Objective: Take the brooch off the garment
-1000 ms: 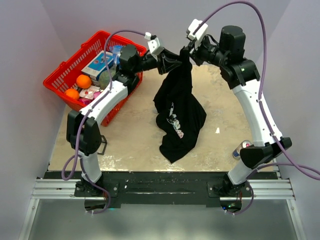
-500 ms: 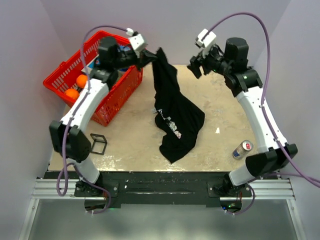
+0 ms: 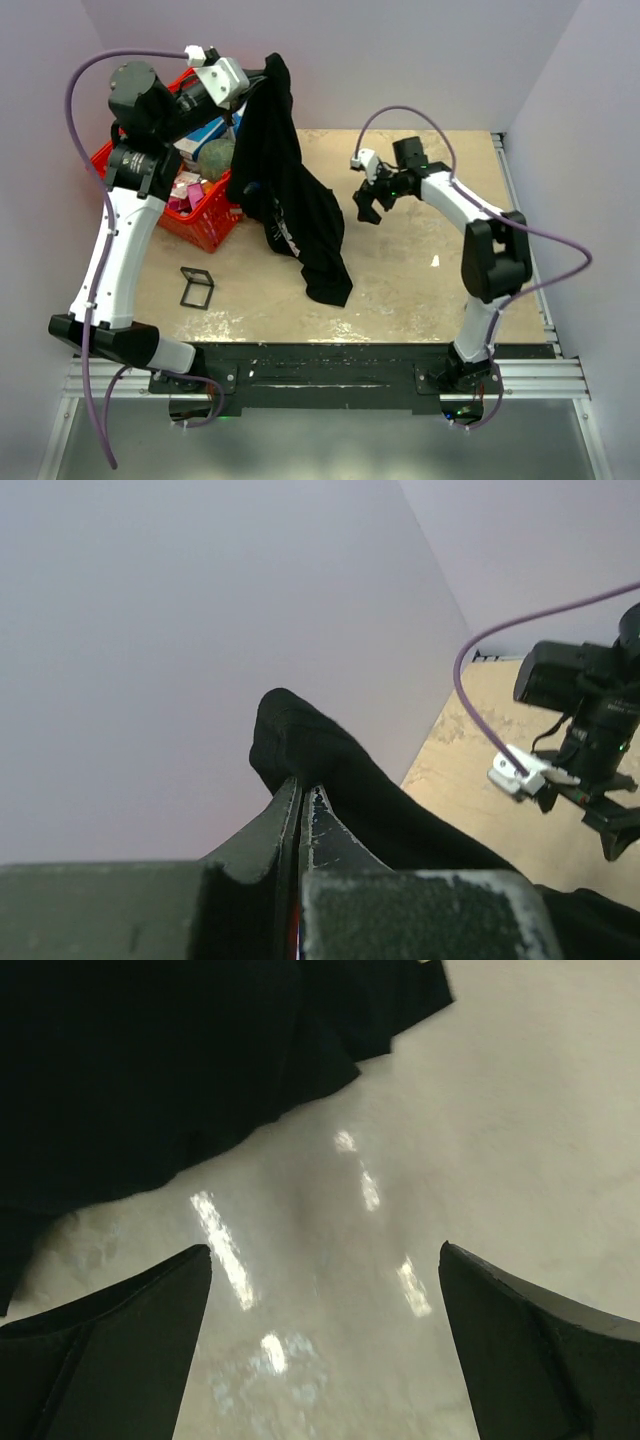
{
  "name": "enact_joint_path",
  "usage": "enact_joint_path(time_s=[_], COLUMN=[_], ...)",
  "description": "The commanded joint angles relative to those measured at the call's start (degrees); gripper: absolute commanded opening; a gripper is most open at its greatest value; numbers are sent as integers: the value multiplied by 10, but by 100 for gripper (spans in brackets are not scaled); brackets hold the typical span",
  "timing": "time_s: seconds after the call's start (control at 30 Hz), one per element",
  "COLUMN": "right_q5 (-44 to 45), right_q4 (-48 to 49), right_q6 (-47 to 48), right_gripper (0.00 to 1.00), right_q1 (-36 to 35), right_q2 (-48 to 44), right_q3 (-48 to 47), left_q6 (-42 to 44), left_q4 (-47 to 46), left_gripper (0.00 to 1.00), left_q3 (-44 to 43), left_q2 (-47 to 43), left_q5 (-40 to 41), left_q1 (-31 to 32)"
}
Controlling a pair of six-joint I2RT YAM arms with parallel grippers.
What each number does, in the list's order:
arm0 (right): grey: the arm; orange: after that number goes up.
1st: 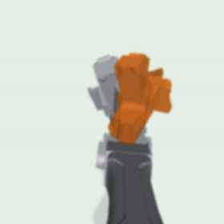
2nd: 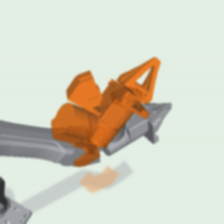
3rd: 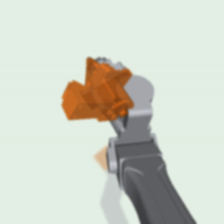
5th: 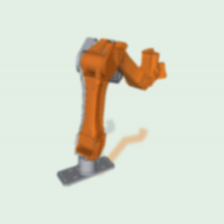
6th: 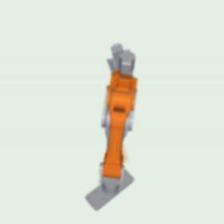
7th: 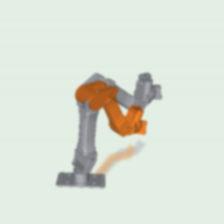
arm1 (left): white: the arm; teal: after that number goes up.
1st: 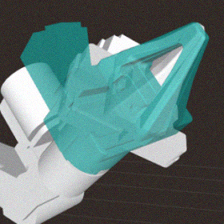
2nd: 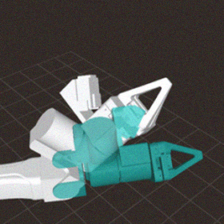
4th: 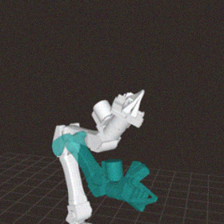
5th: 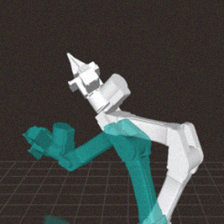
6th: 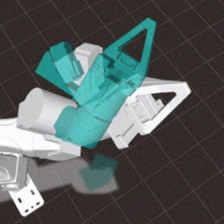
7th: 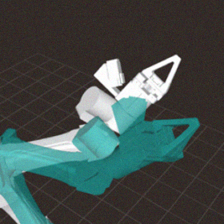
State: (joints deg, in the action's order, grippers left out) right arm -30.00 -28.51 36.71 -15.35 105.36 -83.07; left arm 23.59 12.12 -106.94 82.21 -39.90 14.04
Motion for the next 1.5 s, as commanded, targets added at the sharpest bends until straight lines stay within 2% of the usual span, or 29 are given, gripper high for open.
enact_joint_path(time_s=[0.0,0.13,0.23,0.3,0.4,0.43,0.5,0.53,0.57,0.7,0.8,0.97,1.07,1.13,1.2,1.27,1.3,1.43,1.47], right_q5=[-74,-90,-120,-118,-64,-42,33,57,83,148,179,212,200,207,214,212,212,167,150], right_q4=[-8,77,99,134,200,222,249,249,246,251,265,308,316,314,296,260,247,146,85], right_q6=[27,-28,-66,-89,-141,-163,-189,-184,-178,-208,-195,-122,-116,-113,-110,-98,-94,-83,-81], right_gripper=[99,99,98,92,70,50,30,11,1,0,0,0,0,0,0,0,0,1,7], right_q1=[-41,-73,-98,-110,-131,-134,-132,-129,-123,-38,16,43,40,30,21,16,9,-13,-18], right_q2=[43,65,97,115,142,148,154,151,147,91,48,-52,-120,-154,-211,-250,-288,-364,-375], right_q3=[-82,-75,-97,-97,-90,-87,-90,-97,-104,-155,-191,-203,-164,-104,-22,41,105,214,225], left_q6=[15,23,27,29,29,29,29,32,32,19,17,9,-8,-14,0,44,60,218,235], left_q4=[-7,-1,-1,-2,-4,-4,-4,-5,-7,-35,-48,-86,-104,-91,-34,24,74,199,218], left_gripper=[0,0,0,0,0,0,0,0,0,0,0,0,0,0,0,0,0,0,0], left_q3=[13,17,29,34,34,33,29,29,26,23,10,-35,-64,-74,-71,-48,-35,75,96], left_q2=[10,8,1,-3,-1,0,1,2,3,13,31,82,105,109,105,90,83,17,5], left_q5=[38,47,54,57,61,63,64,64,63,68,69,61,39,15,-25,-52,-65,-53,-46], left_q1=[-1,-1,-1,-1,-1,-1,-1,-1,-1,-1,-1,-1,0,0,0,2,5,27,31])
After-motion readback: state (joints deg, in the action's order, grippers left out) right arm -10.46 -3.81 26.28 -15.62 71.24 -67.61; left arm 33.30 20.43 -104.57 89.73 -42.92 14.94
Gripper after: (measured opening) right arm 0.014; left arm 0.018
